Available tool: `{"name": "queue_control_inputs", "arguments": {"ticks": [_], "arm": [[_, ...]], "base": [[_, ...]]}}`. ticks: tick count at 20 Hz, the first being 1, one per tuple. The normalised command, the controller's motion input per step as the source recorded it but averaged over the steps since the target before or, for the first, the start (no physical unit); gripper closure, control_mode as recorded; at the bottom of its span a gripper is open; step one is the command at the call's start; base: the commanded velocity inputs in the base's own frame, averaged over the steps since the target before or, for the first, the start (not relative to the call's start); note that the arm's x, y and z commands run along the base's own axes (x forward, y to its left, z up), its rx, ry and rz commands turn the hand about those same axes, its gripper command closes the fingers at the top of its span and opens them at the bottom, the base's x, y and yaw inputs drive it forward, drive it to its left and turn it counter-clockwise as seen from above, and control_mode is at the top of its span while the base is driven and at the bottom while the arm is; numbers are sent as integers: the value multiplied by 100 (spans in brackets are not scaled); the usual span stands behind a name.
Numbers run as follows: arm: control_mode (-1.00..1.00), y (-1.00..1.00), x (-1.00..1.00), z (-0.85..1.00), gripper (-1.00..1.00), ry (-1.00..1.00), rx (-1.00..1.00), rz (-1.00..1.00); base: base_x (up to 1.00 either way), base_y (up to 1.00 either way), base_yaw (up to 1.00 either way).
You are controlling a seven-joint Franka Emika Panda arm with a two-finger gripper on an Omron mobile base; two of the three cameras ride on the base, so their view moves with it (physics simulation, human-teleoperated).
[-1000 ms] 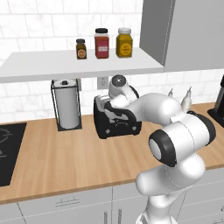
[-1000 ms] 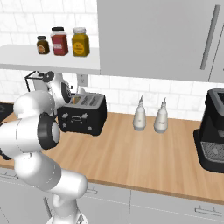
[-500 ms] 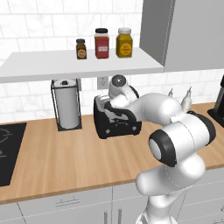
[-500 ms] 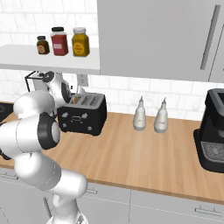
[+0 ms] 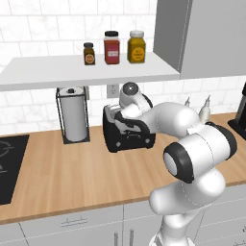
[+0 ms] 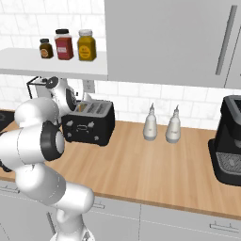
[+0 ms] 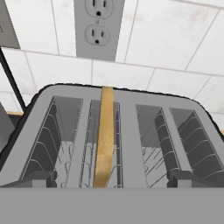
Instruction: Start the toaster. Once the lever pops up, take the bread to the plate on the dining counter.
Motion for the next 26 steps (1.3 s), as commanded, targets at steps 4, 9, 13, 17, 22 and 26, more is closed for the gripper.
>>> {"name": "queue_control_inputs", "arguments": {"ticks": [4,9,13,17,22,26], "arm": [[-100,0,0,0,-100,0,0,0],[-100,0,0,0,-100,0,0,0],[-100,0,0,0,-100,0,0,0],[-100,0,0,0,-100,0,0,0],[-100,0,0,0,-100,0,0,0],[-100,0,0,0,-100,0,0,0]], "base": [[0,0,0],[0,0,0],[0,0,0],[0,0,0],[0,0,0],[0,0,0]]}}
